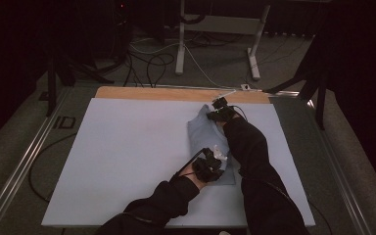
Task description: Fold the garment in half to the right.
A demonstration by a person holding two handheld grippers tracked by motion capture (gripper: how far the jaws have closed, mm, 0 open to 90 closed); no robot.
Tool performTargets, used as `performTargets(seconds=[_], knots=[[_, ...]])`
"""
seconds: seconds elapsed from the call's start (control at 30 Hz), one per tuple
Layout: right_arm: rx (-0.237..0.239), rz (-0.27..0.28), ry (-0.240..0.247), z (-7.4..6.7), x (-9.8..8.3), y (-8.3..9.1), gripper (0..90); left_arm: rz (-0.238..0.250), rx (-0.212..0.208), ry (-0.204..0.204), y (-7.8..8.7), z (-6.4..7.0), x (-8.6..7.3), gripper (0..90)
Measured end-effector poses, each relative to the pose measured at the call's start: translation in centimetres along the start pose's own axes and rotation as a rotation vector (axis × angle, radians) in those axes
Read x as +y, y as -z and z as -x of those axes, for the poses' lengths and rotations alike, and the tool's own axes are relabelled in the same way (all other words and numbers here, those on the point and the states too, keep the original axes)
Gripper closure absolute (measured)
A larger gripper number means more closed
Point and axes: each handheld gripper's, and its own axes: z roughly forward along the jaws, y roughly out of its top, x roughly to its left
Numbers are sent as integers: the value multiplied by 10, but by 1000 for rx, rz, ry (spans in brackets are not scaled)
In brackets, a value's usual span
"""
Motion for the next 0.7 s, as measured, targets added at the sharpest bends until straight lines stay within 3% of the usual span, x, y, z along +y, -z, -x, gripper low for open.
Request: performTargets(seconds=[0.1,0.17,0.37,0.47,0.53,0.7], knots=[[-12,-11,-20,2,-1,-2,757,-6,1,1,-2,0,0,839],[-53,-18,-6,2,-1,-2,676,-13,0,-4,-3,0,-1,839],[-50,-3,-11,5,2,11,302,-15,-8,9,-6,-1,-1,838],[0,31,-23,6,3,24,131,-17,-14,13,-6,-1,0,837],[-19,38,-19,5,3,32,130,-20,-22,19,-8,0,1,832],[7,44,-9,2,1,44,117,-12,-47,33,-10,3,3,801]])
